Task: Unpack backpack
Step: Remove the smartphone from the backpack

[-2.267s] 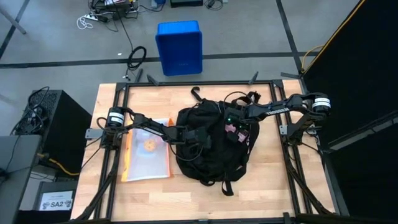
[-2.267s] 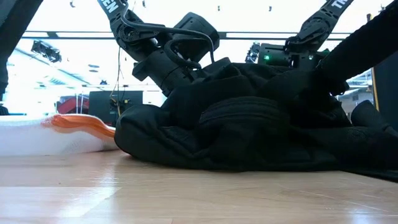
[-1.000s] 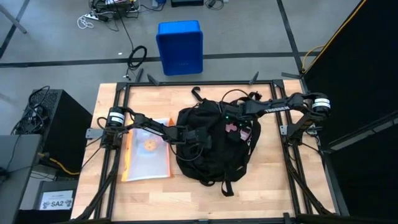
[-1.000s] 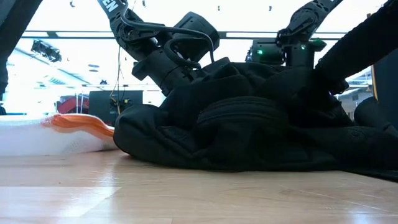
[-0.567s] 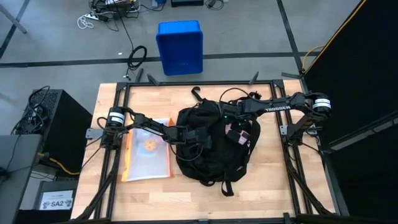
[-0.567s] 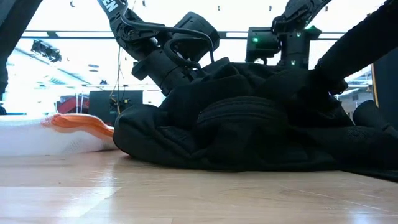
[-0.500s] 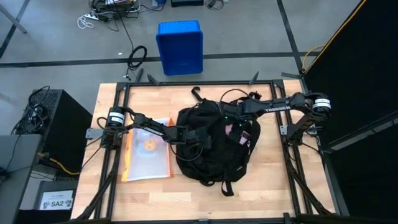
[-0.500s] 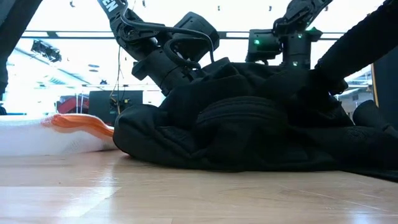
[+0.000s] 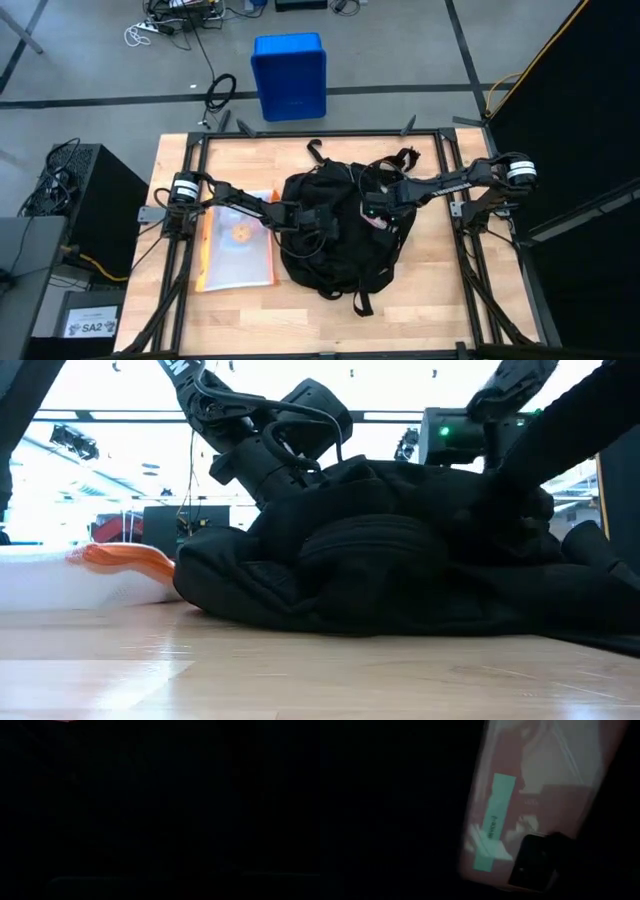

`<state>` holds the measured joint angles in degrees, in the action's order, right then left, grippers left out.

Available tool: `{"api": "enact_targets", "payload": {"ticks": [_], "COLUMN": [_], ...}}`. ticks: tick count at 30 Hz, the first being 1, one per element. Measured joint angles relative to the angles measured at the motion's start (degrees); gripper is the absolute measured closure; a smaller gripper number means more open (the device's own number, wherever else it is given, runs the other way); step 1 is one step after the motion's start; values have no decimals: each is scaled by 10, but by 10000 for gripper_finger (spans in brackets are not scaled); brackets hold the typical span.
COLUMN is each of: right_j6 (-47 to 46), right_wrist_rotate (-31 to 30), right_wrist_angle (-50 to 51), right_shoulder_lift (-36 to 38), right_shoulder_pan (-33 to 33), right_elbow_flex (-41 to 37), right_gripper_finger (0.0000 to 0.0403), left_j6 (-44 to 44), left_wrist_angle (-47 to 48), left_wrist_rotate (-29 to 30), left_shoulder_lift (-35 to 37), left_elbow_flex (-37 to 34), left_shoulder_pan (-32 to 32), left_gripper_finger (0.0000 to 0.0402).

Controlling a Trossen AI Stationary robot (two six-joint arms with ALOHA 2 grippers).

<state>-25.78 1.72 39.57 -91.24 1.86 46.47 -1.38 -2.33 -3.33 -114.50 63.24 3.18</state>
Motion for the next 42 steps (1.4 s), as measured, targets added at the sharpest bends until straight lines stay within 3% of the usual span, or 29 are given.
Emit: {"api": "enact_targets", "payload": {"ticks": [4, 13, 24, 33, 42], "right_j6": [-36, -45, -37, 4, 36], "right_wrist_rotate": [-37, -55, -14, 57, -45], "right_wrist_angle": [-27, -31, -88, -117, -105], "right_shoulder_lift": [2, 2, 2, 1, 1], "right_shoulder_pan": [-9, -4, 32, 54, 56], "right_elbow_flex": [-23, -31, -33, -22, -15], "right_gripper_finger": [10, 56, 49, 54, 25], "left_j6": [15, 36, 34, 22, 21], "left_wrist_angle": [68, 81, 57, 57, 56], "left_wrist_rotate": [0, -39, -57, -57, -56], "left_shoulder_lift": [2, 2, 0, 0, 0], "left_elbow_flex": [2, 2, -1, -2, -2], "left_shoulder_pan": [0, 0, 3, 3, 3], "left_gripper_finger": [402, 402, 402, 402, 402]}}
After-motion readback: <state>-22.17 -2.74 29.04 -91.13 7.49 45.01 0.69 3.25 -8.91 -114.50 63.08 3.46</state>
